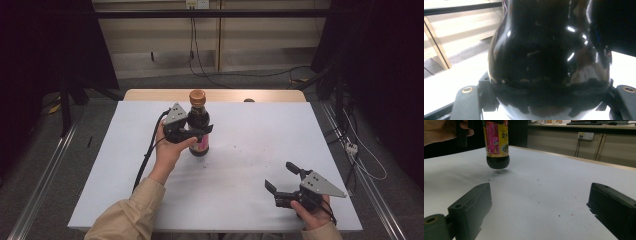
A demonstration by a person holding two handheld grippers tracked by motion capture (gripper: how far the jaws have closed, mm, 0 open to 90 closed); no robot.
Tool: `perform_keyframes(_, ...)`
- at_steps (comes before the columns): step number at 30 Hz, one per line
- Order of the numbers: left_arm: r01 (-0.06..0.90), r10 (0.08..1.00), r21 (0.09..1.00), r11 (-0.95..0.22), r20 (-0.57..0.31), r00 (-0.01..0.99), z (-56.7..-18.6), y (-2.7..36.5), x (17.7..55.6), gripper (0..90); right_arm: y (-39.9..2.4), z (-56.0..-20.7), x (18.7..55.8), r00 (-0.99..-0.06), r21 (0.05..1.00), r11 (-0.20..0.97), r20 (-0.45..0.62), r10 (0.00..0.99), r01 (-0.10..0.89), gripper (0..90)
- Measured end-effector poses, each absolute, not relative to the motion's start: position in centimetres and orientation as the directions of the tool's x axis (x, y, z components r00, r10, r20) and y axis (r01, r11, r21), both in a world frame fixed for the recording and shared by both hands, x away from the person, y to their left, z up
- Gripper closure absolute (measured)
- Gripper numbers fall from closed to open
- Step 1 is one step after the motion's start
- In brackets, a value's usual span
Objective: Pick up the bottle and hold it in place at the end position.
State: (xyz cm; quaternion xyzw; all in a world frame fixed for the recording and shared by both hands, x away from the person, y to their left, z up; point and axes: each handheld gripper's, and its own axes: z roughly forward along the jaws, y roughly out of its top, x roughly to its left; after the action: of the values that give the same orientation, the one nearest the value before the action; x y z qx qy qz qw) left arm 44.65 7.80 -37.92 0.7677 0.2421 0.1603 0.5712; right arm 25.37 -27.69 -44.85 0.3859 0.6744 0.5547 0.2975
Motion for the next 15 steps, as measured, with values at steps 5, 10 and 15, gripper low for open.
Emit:
perform_keyframes(5, 0.206, 0.558, 0.954, -0.220, -0.050, 0.828, -38.2, 7.3, 44.9, 28.6, -27.8, -44.9, 25.2, -0.524, 0.977, 0.089, 0.025, 0.851, 0.192, 4.5)
perform_keyframes(10, 0.196, 0.551, 0.953, -0.233, -0.037, 0.834, -38.3, 6.9, 45.3, 28.6, -27.8, -44.9, 25.2, -0.524, 0.977, 0.093, 0.021, 0.851, 0.190, 4.5)
perform_keyframes(15, 0.193, 0.543, 0.954, -0.229, -0.039, 0.839, -38.4, 6.3, 45.5, 28.6, -27.8, -44.9, 25.1, -0.521, 0.977, 0.093, 0.020, 0.853, 0.190, 4.5)
